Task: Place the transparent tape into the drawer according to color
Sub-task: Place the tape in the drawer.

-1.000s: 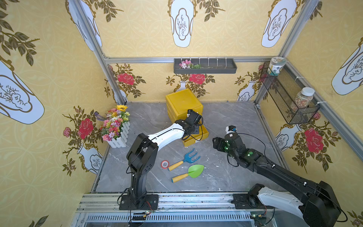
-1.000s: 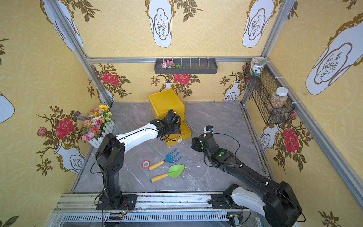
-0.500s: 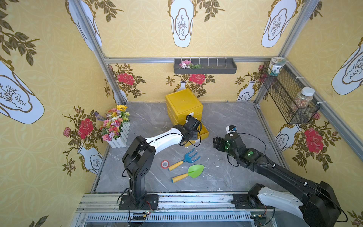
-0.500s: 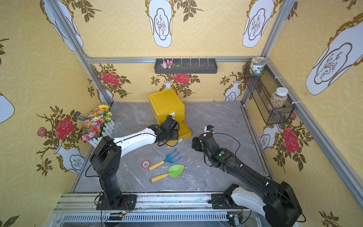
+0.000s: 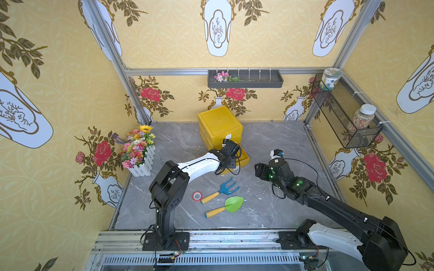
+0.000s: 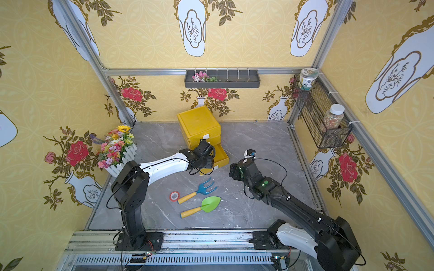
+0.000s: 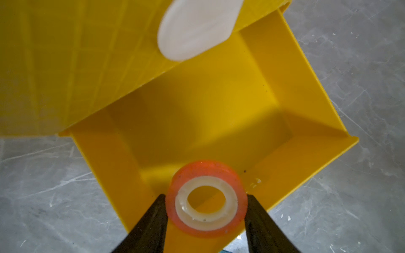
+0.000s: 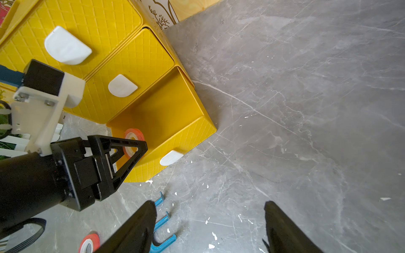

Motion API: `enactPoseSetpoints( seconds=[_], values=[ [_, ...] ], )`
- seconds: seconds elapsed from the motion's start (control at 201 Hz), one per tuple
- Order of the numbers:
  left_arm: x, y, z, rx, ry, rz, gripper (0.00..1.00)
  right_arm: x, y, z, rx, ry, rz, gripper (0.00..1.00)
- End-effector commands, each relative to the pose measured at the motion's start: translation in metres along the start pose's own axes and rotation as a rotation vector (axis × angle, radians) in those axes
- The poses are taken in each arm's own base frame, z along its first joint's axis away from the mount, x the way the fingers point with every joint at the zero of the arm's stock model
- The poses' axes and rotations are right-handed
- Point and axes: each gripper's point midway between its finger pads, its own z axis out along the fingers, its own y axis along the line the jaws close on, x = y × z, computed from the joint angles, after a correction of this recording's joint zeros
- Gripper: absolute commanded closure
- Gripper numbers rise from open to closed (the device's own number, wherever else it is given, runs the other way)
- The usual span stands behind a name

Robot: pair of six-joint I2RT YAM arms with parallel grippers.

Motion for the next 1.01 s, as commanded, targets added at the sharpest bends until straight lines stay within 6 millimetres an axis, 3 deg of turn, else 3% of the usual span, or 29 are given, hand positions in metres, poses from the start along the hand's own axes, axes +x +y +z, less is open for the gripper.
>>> enactPoseSetpoints(
  seconds=[0.0, 0.194, 0.388, 0.518, 0.722, 1.006],
  values=[
    [0.006, 0.002, 0.002, 0.003, 0.015, 0.000, 0.33, -0.006, 0.004, -0.003, -0.015, -0.019, -0.007, 0.18],
    [0.002, -0.001, -0.008, 0.027, 0.003, -0.008, 0.26, -0.005, 0.005, -0.002, -0.017, -0.016, -0.007, 0.18],
    [-0.007, -0.004, -0.038, 0.084, -0.029, -0.034, 0.24, -0.004, 0.004, -0.004, -0.013, -0.007, -0.015, 0.18],
    [0.000, 0.009, -0.059, 0.094, -0.031, -0.058, 0.22, -0.002, 0.003, -0.004, -0.012, -0.004, -0.016, 0.18],
    [0.037, 0.039, -0.085, 0.106, 0.042, -0.114, 0.19, 0.000, 0.004, -0.001, -0.016, 0.000, -0.016, 0.18],
    [0.105, 0.082, -0.101, 0.040, 0.193, -0.194, 0.18, 0.005, 0.006, 0.007, -0.031, 0.011, -0.018, 0.18]
  ],
)
